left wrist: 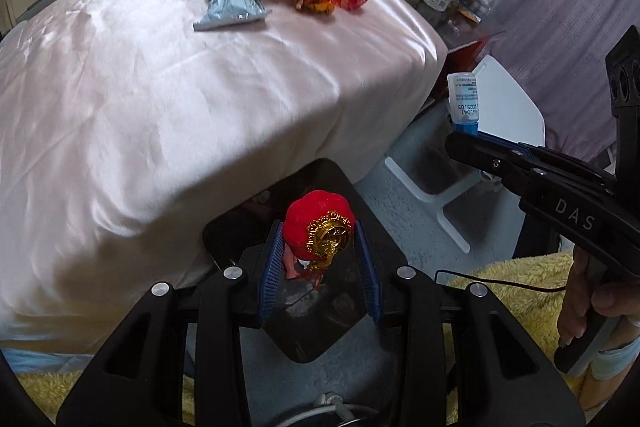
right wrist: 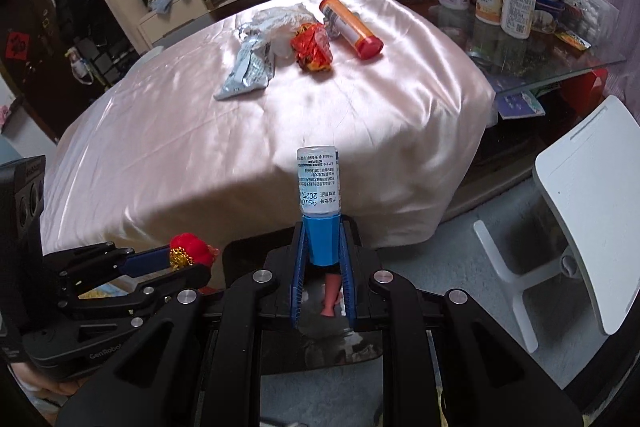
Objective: Collect trash
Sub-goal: 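Lower bottle and red lantern into the black bin and open both tools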
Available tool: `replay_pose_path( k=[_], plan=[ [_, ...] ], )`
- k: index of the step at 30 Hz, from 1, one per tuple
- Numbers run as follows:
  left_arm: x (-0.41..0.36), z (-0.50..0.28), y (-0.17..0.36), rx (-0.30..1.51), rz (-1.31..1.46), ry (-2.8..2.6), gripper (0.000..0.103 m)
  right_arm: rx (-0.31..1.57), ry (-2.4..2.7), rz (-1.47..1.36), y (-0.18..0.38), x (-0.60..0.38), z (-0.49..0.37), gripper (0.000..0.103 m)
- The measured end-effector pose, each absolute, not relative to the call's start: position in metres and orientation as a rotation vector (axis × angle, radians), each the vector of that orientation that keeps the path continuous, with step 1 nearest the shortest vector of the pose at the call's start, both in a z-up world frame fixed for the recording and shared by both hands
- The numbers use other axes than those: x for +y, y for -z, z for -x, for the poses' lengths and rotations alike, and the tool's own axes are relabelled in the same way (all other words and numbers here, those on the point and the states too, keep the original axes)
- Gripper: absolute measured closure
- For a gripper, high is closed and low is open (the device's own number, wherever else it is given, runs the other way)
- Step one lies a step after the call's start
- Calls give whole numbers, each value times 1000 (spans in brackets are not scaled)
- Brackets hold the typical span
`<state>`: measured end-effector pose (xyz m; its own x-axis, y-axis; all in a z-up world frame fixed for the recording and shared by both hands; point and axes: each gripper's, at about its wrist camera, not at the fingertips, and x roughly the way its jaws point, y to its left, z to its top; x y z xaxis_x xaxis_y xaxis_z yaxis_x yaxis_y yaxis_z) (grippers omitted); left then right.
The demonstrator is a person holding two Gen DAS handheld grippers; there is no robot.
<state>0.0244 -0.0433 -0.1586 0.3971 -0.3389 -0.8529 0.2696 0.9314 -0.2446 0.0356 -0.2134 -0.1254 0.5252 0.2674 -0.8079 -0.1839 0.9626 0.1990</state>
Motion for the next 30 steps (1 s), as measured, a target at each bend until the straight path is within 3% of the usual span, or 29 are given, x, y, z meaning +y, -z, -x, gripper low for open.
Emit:
replay_pose_path(
  k=[9,20,24,28,30],
  plan=[
    [-45,-19,201,1182,54,364,69,1083,-285,-140,165,-210,-27,85],
    [-51,-23,215,1224,22,375,68,1157,-299,-133,185,-200,-35,84],
    [-50,-24,215,1229,17,362,54,1160,-296,-141,186,-201,-37,83],
    [-43,-21,213,1218,28,346,45,1152,-269,-168,185,-208,-41,58],
    [-39,-21,212,1217,39,337,45,1142,-254,-175,183,-211,-43,57]
  ],
)
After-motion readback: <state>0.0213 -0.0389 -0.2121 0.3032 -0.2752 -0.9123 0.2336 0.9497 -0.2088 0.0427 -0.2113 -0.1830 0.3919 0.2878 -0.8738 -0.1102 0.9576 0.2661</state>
